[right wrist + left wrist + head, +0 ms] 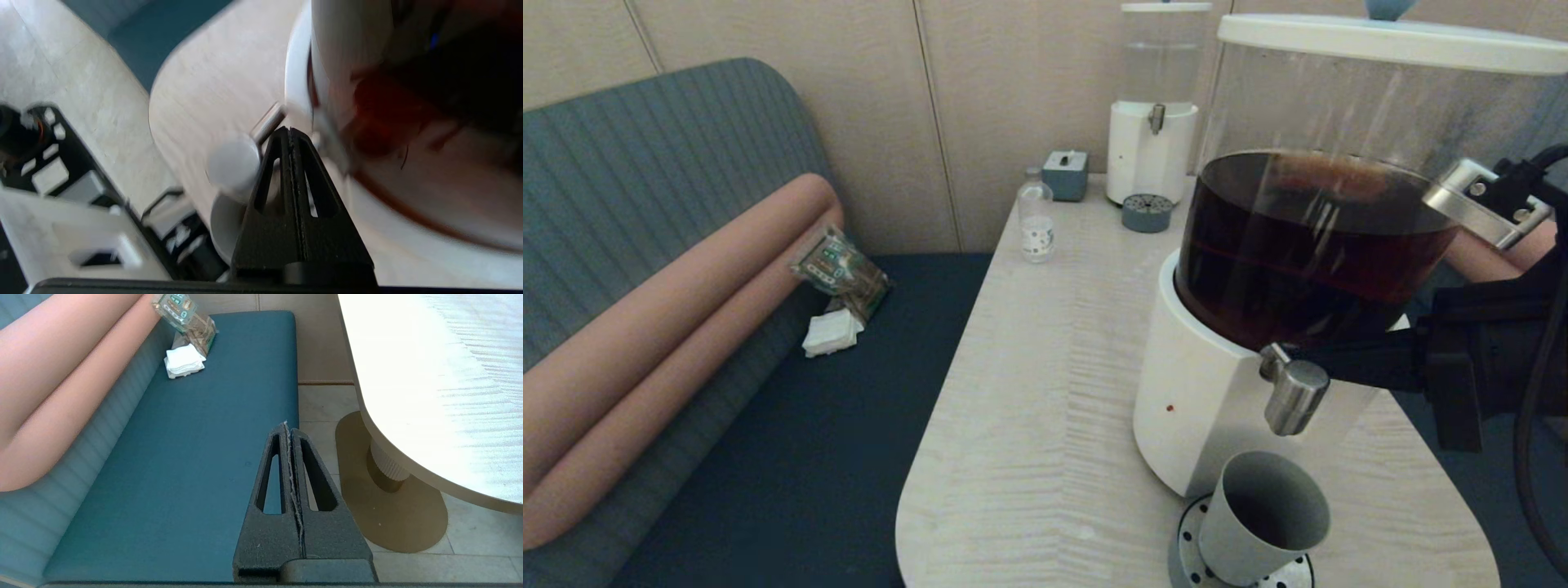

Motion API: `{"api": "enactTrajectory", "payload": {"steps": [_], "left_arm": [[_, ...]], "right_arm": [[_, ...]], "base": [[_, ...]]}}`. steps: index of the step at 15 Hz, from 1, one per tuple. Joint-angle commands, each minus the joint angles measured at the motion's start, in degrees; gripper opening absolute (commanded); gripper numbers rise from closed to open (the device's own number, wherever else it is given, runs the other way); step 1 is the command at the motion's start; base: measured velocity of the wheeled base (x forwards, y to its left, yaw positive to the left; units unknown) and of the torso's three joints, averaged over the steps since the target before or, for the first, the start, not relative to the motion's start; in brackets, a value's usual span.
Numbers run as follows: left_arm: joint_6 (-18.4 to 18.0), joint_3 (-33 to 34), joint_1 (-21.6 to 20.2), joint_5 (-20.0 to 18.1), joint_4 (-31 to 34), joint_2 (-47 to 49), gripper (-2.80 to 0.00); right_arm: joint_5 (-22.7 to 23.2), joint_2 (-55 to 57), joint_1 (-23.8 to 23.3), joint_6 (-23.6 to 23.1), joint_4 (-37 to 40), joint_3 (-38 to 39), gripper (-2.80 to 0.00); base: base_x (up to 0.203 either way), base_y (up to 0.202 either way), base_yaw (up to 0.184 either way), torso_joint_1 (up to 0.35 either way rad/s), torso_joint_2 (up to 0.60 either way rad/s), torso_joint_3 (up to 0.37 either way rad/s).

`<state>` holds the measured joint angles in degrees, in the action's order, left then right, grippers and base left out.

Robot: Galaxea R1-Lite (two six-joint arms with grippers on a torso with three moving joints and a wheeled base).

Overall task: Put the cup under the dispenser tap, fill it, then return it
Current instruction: Turn on the faucet

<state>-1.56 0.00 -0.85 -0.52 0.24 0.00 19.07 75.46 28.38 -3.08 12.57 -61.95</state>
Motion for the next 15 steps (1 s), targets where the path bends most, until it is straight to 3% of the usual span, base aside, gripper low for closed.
{"api": "enactTrajectory", "payload": {"steps": [1,15], "left_arm": [[0.0,0.0,0.0,0.0,0.0,0.1,-2.8],[0.0,0.0,0.0,0.0,0.0,0.1,-2.8]], "right_arm": [[0.0,-0.1,0.0,0.0,-1.5,0.9,-2.8],[0.0,-0.8,0.5,-1.3,-3.8,1.8,-2.8]], "base": [[0.0,0.0,0.0,0.0,0.0,0.0],[0.0,0.0,0.0,0.0,0.0,0.0]]}}
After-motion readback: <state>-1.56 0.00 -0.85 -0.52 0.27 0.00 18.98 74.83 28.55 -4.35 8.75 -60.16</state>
